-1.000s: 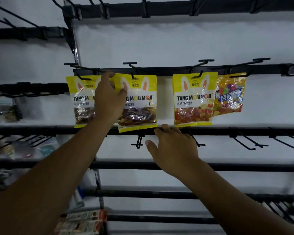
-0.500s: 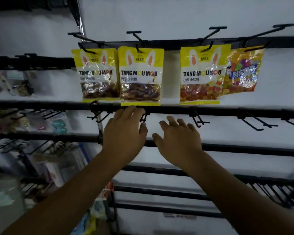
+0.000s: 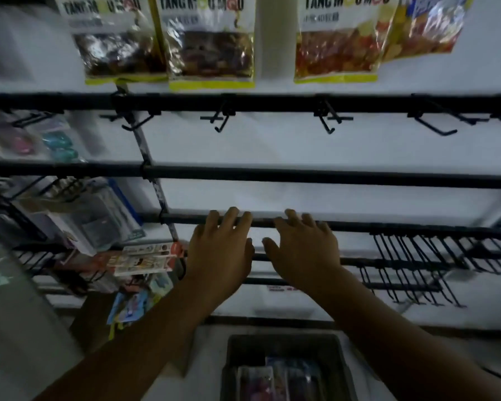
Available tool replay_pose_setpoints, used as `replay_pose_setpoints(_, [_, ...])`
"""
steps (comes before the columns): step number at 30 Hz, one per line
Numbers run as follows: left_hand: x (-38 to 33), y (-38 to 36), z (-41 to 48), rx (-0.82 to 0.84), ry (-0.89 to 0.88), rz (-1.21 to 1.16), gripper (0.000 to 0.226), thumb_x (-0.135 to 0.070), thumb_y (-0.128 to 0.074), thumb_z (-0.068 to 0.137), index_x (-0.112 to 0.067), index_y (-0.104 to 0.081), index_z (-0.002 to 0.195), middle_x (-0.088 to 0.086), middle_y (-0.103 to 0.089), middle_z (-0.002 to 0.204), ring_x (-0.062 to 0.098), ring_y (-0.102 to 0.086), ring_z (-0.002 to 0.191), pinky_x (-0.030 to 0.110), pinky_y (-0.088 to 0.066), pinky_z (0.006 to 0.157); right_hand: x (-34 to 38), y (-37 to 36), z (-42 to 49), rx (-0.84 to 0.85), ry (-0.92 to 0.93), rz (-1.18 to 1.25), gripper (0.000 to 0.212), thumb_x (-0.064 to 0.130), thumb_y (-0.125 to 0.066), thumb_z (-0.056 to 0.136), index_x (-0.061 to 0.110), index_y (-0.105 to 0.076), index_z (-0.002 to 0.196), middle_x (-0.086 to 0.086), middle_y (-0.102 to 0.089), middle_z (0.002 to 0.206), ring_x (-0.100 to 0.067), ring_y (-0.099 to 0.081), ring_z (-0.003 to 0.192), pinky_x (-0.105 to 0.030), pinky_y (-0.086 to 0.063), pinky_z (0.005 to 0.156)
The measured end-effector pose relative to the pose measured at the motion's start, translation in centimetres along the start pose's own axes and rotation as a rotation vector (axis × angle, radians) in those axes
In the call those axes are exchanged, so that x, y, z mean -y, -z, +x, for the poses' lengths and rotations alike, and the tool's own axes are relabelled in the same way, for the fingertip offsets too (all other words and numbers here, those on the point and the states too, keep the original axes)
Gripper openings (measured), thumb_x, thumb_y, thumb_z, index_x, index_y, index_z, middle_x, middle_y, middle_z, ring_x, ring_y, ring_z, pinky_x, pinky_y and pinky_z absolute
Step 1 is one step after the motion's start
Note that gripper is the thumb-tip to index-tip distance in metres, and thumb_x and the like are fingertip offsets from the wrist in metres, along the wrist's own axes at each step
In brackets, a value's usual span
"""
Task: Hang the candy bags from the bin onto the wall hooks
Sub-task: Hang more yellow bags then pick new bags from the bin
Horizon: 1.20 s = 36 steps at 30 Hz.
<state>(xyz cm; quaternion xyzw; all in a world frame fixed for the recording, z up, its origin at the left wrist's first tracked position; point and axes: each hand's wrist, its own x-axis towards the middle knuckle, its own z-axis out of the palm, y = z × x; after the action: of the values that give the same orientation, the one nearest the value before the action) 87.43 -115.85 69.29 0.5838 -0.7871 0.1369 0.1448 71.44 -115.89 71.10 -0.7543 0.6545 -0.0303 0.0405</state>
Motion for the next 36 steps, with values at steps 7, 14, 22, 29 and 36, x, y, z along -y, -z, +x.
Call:
replay_pose_setpoints(7, [-3.3,-7.2,-3.7,0.318,0.050,-0.112,0.057,-0.037,-0.047,0.099,-0.025,-0.028,0.151,0.002,-0.029,0.158,0.032,-0.027,0.144,0.046,-0.033,0.110,-2.8,-8.9,-1.6,0.163,-0.084,0.011,0.058,0.052,-0.033,0.100,0.022,-0.030,0.149,-0.006,-0.022,0.161,-0.030,-0.022,0.147,-0.052,-0.023,0.117])
replay_pose_setpoints(14, [-5.6,-15.2,-8.7,0.622,0.045,-0.126,0.053,-0.027,-0.047,0.097,-0.021,-0.033,0.148,0.007,-0.035,0.153,0.041,-0.031,0.137,0.052,-0.038,0.105,-4.5,-19.5,-4.8,0.367,-0.127,0.005,0.057,0.050,-0.034,0.098,0.019,-0.034,0.146,-0.008,-0.027,0.159,-0.032,-0.026,0.145,-0.052,-0.024,0.115])
replay_pose_setpoints(22, [-7.2,-23.0,-14.7,0.857,0.058,-0.157,0.049,-0.028,-0.047,0.097,-0.018,-0.037,0.144,0.008,-0.039,0.148,0.039,-0.040,0.129,0.050,-0.043,0.097,-7.0,-30.0,-7.8,0.544,-0.131,0.041,0.057,0.047,-0.035,0.097,0.020,-0.033,0.147,-0.008,-0.031,0.156,-0.031,-0.030,0.142,-0.051,-0.029,0.113])
replay_pose_setpoints(29, [-8.9,-28.5,-18.6,0.975,0.107,-0.165,0.050,-0.030,-0.050,0.098,-0.020,-0.036,0.145,0.007,-0.038,0.150,0.035,-0.038,0.131,0.049,-0.044,0.098,-8.1,-37.8,-9.8,0.650,-0.100,-0.004,0.061,0.048,-0.036,0.097,0.021,-0.024,0.150,-0.009,-0.030,0.156,-0.032,-0.028,0.144,-0.052,-0.027,0.113])
replay_pose_setpoints(36, [-9.5,-34.5,-21.8,0.980,0.144,-0.189,0.050,-0.033,-0.051,0.099,-0.019,-0.037,0.145,0.008,-0.044,0.148,0.033,-0.047,0.128,0.046,-0.045,0.098,-9.2,-45.1,-10.1,0.709,-0.071,0.006,0.058,0.049,-0.036,0.098,0.019,-0.032,0.146,-0.009,-0.032,0.155,-0.033,-0.034,0.141,-0.054,-0.035,0.109])
